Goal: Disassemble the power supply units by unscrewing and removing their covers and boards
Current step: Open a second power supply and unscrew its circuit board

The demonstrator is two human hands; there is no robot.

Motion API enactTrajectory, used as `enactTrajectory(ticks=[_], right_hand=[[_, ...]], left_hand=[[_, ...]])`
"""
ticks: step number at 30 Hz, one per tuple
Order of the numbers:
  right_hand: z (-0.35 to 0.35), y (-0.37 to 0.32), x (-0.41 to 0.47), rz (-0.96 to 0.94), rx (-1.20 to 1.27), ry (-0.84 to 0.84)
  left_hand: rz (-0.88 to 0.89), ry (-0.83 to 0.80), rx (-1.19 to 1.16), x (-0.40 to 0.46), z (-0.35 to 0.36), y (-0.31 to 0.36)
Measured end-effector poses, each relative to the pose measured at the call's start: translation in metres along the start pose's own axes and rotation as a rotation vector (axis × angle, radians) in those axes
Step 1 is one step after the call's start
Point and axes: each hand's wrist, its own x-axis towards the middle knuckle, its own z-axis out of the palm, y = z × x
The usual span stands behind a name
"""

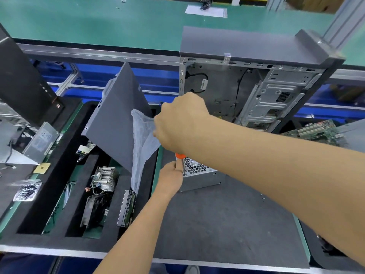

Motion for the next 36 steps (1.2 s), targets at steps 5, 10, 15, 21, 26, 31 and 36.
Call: enactTrajectory(ticks=[5,10,15,21,26,31,36], right_hand=[[0.009,0.023,-0.005,-0.153,-0.009,0.056],[0.021,0.044,-0.019,-0.356,0.268,0.07],[0.028,0.06,-0.032,-0.179,0.564,-0.01],[0.027,0.061,-0.032,0.166,0.201,-0.038],[0.02,0.055,-0.028,0.039,0.098,-0.018],[0.021,0.054,-0.029,-0.214,0.196,0.052],[0.026,0.063,-0.028,-0.265,0.254,-0.036]], left_hand=[[0.055,0.006,-0.014,-0.006,-0.001,0.001],[0.079,0.005,-0.015,-0.007,-0.001,-0.001],[0.077,0.011,0.024,-0.006,-0.004,0.001],[0.085,0.018,0.031,-0.008,-0.002,0.001],[0.067,0.022,0.039,-0.007,-0.002,-0.001],[0.073,0.022,0.023,-0.006,-0.001,0.0],[0.078,0.019,0.043,-0.007,-0.002,0.001]])
